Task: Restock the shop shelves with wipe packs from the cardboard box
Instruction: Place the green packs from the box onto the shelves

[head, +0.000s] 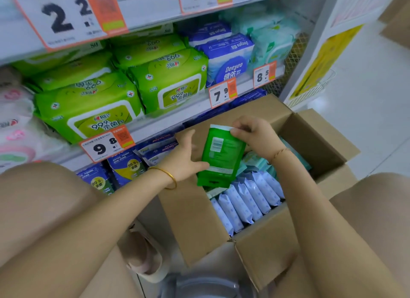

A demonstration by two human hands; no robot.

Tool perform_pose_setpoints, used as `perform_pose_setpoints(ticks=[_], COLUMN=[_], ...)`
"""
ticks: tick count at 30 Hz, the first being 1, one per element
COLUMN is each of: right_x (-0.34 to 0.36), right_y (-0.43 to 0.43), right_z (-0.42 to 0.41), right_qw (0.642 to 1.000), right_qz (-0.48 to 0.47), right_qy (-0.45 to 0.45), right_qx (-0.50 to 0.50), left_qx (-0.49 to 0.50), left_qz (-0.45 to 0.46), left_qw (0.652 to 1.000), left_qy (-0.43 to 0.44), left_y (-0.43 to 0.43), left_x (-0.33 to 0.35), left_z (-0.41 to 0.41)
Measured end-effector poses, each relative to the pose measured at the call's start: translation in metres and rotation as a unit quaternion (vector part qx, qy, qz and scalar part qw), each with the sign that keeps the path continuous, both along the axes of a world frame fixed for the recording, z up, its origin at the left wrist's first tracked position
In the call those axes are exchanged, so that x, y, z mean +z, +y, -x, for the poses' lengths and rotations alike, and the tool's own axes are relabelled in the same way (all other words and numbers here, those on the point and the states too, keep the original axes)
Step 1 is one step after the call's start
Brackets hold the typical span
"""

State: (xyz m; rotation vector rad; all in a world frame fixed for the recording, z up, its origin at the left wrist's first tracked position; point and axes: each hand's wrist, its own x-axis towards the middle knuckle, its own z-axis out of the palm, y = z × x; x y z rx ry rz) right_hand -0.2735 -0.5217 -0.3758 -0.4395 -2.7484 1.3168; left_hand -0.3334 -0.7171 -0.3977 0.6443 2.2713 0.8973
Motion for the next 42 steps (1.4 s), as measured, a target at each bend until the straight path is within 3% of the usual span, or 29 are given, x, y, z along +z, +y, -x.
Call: perform_pose_setpoints(ticks=[3,5,8,10,13,15,17,19,22,29,32,37,42], right_x=[0.012,0.01,0.005,0.004,-0.005,-0.011,-0.005,0.007,0.024,0.08,0.12,0.202,0.256], right_y=[-0.01,-0.015,-0.018,-0.023,-0.044,-0.062,-0.075,-0.081,-0.087,-0.138,-0.171,-0.228,-0.293], right_z=[-0.005,-0.005,-0.004,-0.006,-0.007,-0.008,-0.012,-0.012,-0.009,0.016,0.032,0.064,0.13], right_qw=[0.99,0.982,0.999,0.998,0.967,0.952,0.969,0.988,0.976,0.932,0.931,0.932,0.94], right_qz=[0.131,0.17,0.018,-0.046,-0.158,-0.22,-0.17,-0.029,0.172,0.309,0.29,0.226,0.166], right_qy=[0.036,0.039,-0.004,0.013,0.017,0.029,0.094,0.098,0.075,0.11,0.141,0.176,0.218], right_qx=[-0.047,-0.073,-0.041,0.032,0.201,0.209,0.15,0.118,0.113,0.156,0.173,0.224,0.205], left_qx=[0.0,0.007,0.023,0.085,0.216,0.25,0.244,0.231,0.231,0.164,0.178,0.276,0.352], left_qz=[-0.031,-0.048,-0.057,-0.07,-0.128,-0.161,-0.192,-0.212,-0.212,-0.181,-0.214,-0.289,-0.256], left_qw=[0.999,0.999,0.998,0.991,0.934,0.896,0.871,0.862,0.897,0.97,0.958,0.905,0.863], left_qy=[-0.017,-0.025,-0.024,-0.074,-0.255,-0.33,-0.38,-0.399,-0.312,-0.019,0.064,0.145,0.257], left_y=[-0.007,-0.014,-0.024,-0.031,-0.041,-0.049,-0.058,-0.07,-0.089,-0.129,-0.156,-0.212,-0.261], left_x=[0.009,0.017,0.027,0.035,0.049,0.059,0.069,0.078,0.097,0.141,0.167,0.227,0.269], left_z=[0.0,-0.001,0.0,0.001,-0.002,-0.004,-0.006,-0.003,0.004,-0.005,-0.003,0.011,0.053])
